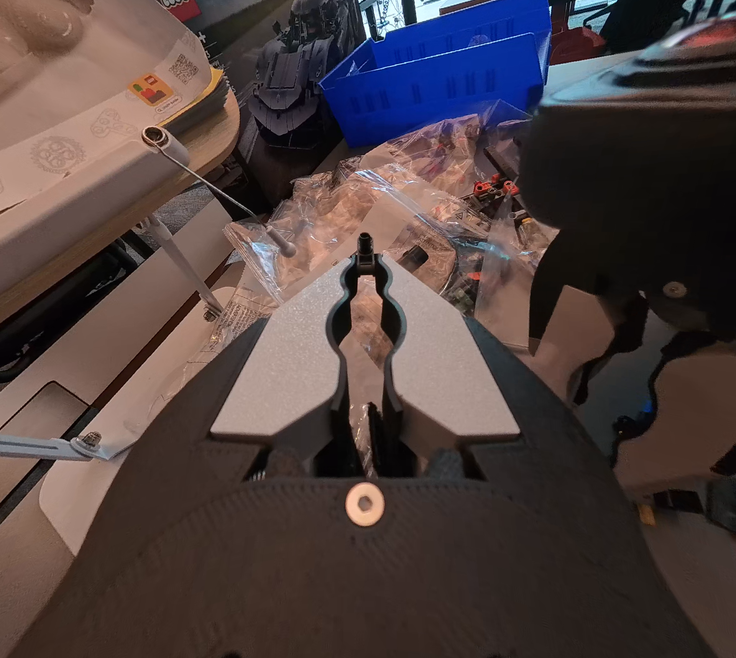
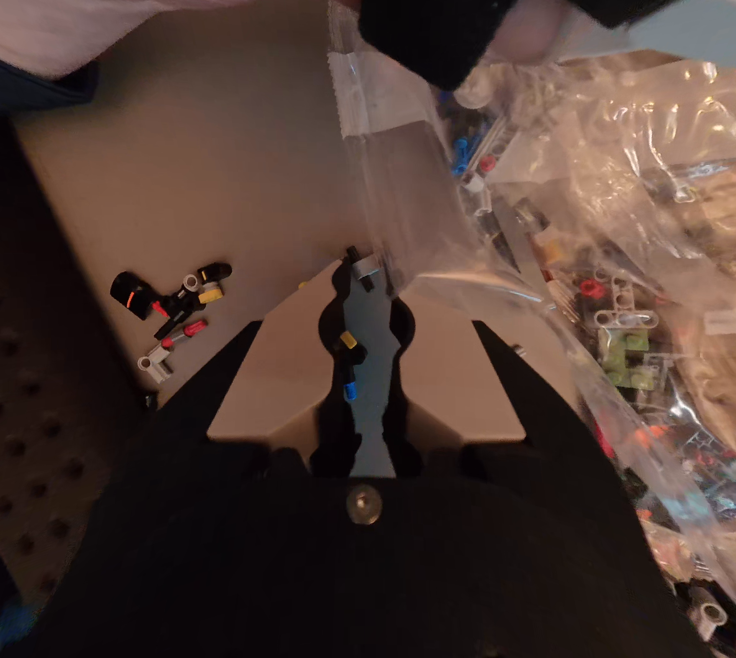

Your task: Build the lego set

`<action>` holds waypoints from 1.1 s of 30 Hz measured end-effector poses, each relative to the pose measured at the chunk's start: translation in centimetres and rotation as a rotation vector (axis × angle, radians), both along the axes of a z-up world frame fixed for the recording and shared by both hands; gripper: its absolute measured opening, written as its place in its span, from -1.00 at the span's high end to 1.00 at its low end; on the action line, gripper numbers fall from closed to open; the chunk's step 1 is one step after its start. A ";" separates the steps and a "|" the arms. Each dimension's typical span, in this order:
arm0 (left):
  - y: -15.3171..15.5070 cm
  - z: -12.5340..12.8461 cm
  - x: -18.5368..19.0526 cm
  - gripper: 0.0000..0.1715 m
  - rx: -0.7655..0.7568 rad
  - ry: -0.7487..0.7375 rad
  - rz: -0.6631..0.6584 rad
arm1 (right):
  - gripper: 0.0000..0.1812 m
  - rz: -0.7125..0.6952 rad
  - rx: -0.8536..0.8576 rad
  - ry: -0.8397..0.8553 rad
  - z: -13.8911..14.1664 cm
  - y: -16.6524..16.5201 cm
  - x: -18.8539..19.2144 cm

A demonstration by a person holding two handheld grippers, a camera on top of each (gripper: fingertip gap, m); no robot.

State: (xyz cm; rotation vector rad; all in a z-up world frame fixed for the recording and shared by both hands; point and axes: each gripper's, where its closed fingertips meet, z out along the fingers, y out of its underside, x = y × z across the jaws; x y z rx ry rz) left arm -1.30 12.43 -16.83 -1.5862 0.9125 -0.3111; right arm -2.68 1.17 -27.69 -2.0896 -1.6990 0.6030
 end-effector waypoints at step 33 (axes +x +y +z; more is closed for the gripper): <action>-7.2 -4.5 0.5 0.93 -0.336 0.233 -0.322 | 0.84 -0.019 -0.016 0.367 5.4 2.9 6.2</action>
